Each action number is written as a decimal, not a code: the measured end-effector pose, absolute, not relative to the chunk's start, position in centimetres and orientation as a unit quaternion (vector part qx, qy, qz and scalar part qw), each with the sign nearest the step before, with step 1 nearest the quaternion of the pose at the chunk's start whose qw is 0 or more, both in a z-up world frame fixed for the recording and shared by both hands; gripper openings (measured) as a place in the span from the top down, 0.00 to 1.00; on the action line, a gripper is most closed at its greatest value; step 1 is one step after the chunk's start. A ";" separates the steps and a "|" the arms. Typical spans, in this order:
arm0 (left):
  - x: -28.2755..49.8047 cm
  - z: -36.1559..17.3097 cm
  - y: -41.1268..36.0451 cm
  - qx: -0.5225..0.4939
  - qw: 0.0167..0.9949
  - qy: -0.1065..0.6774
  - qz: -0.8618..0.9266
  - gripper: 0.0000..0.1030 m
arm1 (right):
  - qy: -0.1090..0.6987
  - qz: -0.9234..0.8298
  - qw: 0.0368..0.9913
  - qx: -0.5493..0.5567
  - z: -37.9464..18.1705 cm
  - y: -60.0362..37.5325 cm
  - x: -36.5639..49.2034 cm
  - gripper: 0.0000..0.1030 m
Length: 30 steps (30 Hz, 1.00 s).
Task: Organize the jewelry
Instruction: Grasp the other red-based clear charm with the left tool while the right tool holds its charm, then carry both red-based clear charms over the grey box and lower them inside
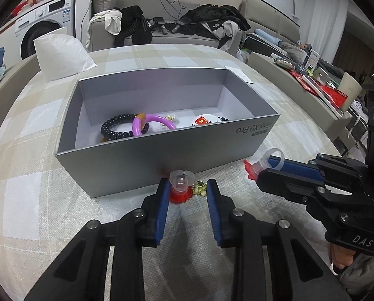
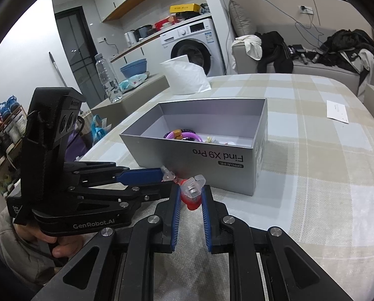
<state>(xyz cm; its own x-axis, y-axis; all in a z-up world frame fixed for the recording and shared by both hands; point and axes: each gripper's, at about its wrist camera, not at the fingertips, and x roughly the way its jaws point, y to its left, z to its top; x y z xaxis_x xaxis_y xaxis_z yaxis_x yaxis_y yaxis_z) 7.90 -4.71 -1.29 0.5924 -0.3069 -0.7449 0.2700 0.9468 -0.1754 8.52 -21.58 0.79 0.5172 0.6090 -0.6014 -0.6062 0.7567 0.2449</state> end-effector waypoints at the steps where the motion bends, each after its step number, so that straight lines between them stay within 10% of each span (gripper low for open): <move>1: 8.0 -1.3 -4.6 -0.023 0.891 0.424 -0.159 0.80 | 0.346 0.349 0.871 0.002 0.8 -21.6 8.5 0.85; 30: 6.0 3.2 -2.5 -0.044 0.923 0.340 -0.175 0.87 | 0.334 0.349 0.875 0.018 1.3 -22.0 8.3 0.85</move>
<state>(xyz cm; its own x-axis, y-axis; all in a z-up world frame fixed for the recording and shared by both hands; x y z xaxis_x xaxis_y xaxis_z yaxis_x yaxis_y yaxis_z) 5.96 -2.46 3.20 0.7078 -0.3540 -0.6113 0.2936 0.9345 -0.2012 8.31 -22.03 1.28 0.5333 0.6238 -0.5714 -0.5994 0.7553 0.2650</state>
